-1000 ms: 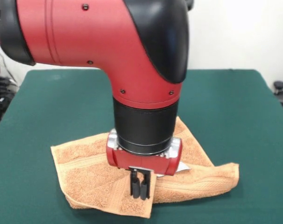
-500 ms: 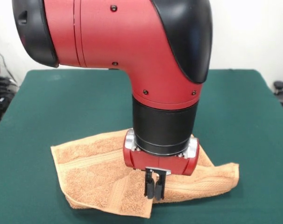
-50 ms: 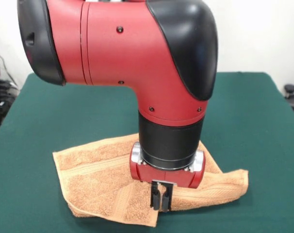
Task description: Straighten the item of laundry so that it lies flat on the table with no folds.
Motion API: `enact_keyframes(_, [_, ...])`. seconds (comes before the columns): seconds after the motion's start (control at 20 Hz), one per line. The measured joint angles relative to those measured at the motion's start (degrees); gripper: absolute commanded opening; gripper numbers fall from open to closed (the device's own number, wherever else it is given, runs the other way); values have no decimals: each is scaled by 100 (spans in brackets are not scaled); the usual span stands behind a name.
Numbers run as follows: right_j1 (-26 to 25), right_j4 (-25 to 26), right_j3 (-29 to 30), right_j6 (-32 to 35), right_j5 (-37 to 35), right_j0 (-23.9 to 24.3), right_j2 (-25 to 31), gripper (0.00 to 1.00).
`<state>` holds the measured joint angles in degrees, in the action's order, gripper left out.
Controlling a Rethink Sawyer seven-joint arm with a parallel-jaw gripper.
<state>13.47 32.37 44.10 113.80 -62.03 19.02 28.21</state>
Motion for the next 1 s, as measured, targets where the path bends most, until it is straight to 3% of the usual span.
enact_keyframes(1.0, [-40,43,-2,0,300,4,-72,100])
